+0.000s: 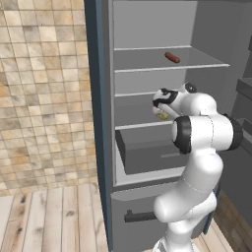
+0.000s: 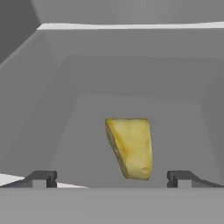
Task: Retrieve the sausage and cheese from the fridge and place them on the cutting board on the counter.
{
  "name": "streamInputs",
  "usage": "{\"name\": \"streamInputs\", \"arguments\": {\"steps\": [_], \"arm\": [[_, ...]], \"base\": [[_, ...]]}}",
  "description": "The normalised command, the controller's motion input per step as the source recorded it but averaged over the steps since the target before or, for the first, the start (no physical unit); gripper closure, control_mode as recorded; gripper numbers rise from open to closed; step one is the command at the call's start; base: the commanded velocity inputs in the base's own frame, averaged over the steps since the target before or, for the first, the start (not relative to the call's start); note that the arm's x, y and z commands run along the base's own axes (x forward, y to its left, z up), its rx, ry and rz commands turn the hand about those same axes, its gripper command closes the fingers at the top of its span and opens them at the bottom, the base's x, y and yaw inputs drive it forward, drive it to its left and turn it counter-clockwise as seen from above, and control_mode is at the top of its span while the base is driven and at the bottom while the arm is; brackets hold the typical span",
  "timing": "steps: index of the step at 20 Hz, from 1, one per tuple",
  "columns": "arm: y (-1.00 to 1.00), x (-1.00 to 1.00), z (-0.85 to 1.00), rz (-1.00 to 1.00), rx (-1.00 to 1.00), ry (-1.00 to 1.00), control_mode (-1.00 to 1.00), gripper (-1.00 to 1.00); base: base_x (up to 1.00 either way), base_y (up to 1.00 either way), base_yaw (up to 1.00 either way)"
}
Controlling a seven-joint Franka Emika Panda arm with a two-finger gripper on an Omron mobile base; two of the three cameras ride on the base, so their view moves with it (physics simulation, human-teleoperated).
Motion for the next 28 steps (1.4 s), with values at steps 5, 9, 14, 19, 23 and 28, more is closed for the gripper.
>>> {"name": "streamInputs", "arguments": {"steps": [5, 9, 14, 19, 23, 28], "arm": [[0.00, 0.15, -0.22, 0.00, 0.00, 0.00, -1.00, -1.00], [0.00, 0.23, -0.18, 0.00, 0.00, 0.00, -1.00, -1.00], [-0.01, 0.37, -0.03, 0.00, 0.00, 0.00, -1.00, -1.00], [-0.06, 0.15, -0.15, 0.00, 0.00, 0.00, -1.00, -1.00], [0.00, 0.16, -0.25, 0.00, 0.00, 0.00, -1.00, -1.00], [0.00, 0.08, -0.19, 0.00, 0.00, 0.00, -1.00, -1.00]], "base": [[0.00, 0.00, 0.00], [0.00, 0.00, 0.00], [0.00, 0.00, 0.00], [0.00, 0.00, 0.00], [0.00, 0.00, 0.00], [0.00, 0.00, 0.00]]}}
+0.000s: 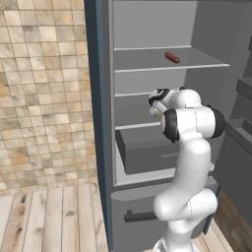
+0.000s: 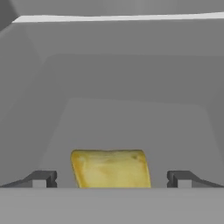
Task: Retrieve the sausage and cheese from the fridge and place them on the cutting board on the counter.
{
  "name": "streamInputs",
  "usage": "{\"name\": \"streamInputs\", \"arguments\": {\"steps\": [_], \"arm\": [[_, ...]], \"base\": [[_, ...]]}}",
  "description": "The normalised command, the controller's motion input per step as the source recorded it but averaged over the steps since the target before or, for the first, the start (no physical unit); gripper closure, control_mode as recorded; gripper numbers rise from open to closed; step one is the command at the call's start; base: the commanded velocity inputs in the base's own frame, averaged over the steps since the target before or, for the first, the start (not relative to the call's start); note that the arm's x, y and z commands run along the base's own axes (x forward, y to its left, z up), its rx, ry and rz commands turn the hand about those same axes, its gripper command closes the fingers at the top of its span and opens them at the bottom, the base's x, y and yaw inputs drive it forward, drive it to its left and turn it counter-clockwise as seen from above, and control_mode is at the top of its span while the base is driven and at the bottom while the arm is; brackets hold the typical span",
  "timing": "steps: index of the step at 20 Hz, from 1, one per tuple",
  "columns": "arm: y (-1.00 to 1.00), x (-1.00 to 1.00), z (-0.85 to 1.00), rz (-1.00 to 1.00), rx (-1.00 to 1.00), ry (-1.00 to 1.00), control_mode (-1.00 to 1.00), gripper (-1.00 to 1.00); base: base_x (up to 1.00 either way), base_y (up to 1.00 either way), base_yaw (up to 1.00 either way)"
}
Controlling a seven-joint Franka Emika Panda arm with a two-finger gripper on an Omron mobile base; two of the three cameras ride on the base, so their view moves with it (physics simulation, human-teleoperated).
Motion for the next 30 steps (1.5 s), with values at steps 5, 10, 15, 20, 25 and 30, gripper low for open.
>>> {"name": "streamInputs", "arguments": {"steps": [5, 10, 15, 20, 25, 30], "arm": [[0.00, 0.00, -0.30, 0.00, 0.00, 0.00, -1.00, 1.00], [0.00, -0.01, -0.29, 0.00, 0.00, 0.00, -1.00, 1.00], [0.10, -0.31, 0.20, 0.00, 0.00, -0.03, -1.00, 1.00], [0.23, -1.00, 0.49, 0.00, 0.00, -0.03, -1.00, 1.00], [0.52, -0.99, 0.14, 0.00, 0.00, 0.00, -1.00, 1.00], [0.40, -0.55, 0.79, -0.04, 0.00, 0.00, -1.00, 1.00]], "base": [[0.00, 0.00, 0.00], [0.00, 0.00, 0.00], [0.00, 0.00, 0.00], [0.00, 0.00, 0.00], [0.00, 0.00, 0.00], [0.00, 0.00, 0.00]]}}
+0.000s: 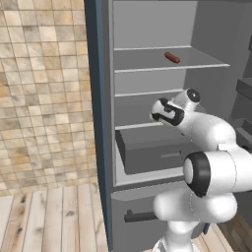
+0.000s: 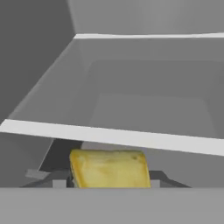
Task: Retrieve the sausage and cheese from the fridge and place them on the cutting board on the counter.
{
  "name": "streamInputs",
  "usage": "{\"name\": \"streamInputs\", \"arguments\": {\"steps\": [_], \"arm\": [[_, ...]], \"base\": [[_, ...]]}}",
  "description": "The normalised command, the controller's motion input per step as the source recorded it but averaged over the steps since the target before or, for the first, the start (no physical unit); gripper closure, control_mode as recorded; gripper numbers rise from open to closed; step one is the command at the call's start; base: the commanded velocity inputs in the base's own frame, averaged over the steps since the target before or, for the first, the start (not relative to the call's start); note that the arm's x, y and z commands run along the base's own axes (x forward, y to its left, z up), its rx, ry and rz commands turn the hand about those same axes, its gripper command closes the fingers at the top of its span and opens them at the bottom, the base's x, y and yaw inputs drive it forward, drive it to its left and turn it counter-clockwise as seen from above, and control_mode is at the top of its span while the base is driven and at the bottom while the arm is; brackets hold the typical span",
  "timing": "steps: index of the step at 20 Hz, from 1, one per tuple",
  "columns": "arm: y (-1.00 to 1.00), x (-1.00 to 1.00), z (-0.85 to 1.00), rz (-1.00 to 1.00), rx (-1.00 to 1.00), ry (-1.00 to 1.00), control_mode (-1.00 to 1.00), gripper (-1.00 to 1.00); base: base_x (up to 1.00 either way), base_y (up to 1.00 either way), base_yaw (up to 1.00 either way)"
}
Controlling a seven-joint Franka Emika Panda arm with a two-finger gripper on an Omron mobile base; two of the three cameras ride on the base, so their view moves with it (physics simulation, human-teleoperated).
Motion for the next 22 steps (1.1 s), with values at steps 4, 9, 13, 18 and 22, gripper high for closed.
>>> {"name": "streamInputs", "arguments": {"steps": [4, 9, 13, 18, 22], "arm": [[0.14, -0.94, 0.68, -0.08, 0.00, 0.00, -1.00, 1.00], [0.01, -1.00, 0.24, -0.16, 0.00, 0.00, -1.00, 1.00], [0.01, -0.93, 0.40, -0.10, 0.00, 0.00, -1.00, 1.00], [0.05, -0.80, 0.50, -0.05, 0.02, 0.00, -1.00, 1.00], [0.00, -0.85, 0.38, 0.00, 0.04, 0.00, -1.00, 1.00]], "base": [[0.00, 0.00, 0.00], [0.00, 0.00, 0.00], [0.00, 0.00, 0.00], [0.00, 0.00, 0.00], [0.00, 0.00, 0.00]]}}
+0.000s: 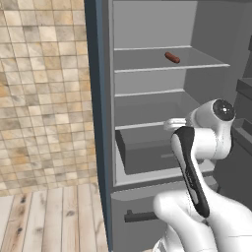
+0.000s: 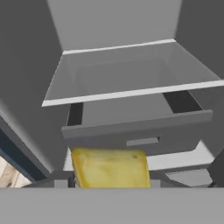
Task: Retrieve the sausage and cheese from the fridge and place them on the cutting board on the counter.
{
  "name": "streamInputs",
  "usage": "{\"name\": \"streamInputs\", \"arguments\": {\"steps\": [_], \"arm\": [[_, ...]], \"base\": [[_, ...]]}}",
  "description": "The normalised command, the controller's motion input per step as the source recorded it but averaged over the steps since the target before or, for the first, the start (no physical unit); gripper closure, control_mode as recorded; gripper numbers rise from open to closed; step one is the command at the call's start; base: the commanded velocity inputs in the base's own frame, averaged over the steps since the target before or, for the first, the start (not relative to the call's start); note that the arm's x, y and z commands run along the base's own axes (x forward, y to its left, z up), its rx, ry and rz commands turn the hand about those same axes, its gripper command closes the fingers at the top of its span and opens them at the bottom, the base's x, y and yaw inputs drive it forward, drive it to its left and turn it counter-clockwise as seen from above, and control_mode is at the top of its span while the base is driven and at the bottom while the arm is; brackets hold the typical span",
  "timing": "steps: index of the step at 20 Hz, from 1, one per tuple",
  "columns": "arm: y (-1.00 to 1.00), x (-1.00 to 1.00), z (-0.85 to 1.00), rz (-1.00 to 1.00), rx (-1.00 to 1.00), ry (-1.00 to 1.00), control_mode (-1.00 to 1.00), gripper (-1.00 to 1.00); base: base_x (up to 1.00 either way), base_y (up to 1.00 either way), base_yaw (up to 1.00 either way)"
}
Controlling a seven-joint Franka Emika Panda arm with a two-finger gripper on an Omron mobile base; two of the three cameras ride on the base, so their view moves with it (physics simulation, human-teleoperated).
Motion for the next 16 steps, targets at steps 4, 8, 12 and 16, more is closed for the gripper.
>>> {"name": "streamInputs", "arguments": {"steps": [4, 8, 12, 16], "arm": [[0.06, -0.69, 0.41, 0.00, 0.04, 0.00, -1.00, 1.00], [0.14, -0.67, 0.31, 0.00, 0.03, 0.00, -1.00, 1.00], [0.00, 0.06, 0.03, 0.00, 0.00, -0.04, -1.00, 1.00], [0.00, 0.00, 0.00, 0.00, 0.00, 0.00, -1.00, 1.00]], "base": [[0.00, 0.00, 0.00], [0.00, 0.00, 0.00], [0.00, 0.00, 0.00], [0.00, 0.00, 0.00]]}}
